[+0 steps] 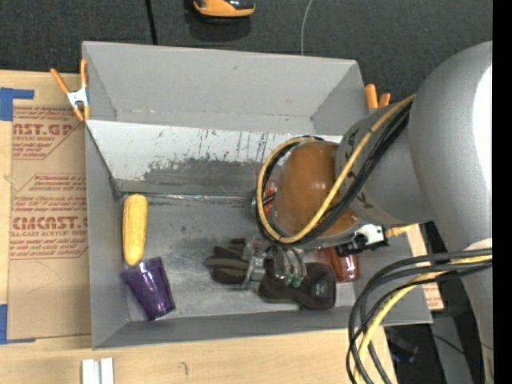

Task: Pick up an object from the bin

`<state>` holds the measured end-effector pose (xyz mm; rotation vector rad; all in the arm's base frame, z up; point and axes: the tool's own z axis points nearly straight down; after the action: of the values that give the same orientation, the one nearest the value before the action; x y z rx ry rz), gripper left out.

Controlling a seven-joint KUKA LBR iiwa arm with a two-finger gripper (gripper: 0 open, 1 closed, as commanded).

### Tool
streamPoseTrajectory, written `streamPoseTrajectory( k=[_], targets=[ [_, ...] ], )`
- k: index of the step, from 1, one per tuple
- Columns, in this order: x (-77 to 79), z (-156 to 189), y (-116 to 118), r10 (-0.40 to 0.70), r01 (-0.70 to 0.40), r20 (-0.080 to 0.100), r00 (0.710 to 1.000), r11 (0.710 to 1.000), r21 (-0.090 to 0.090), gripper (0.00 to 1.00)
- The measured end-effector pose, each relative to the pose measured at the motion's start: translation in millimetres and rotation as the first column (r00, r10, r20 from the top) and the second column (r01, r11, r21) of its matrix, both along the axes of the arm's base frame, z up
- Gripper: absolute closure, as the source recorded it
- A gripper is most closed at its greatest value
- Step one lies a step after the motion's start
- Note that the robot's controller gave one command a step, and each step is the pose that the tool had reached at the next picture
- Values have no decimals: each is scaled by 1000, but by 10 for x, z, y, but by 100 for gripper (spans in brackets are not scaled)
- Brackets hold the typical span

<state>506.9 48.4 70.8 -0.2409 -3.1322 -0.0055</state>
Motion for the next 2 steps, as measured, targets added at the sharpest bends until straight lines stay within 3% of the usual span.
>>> streamPoseTrajectory(
  k=[2],
  targets=[
    [-14,46,-1,0,0,-4,1000,1000,0,100]
  ],
)
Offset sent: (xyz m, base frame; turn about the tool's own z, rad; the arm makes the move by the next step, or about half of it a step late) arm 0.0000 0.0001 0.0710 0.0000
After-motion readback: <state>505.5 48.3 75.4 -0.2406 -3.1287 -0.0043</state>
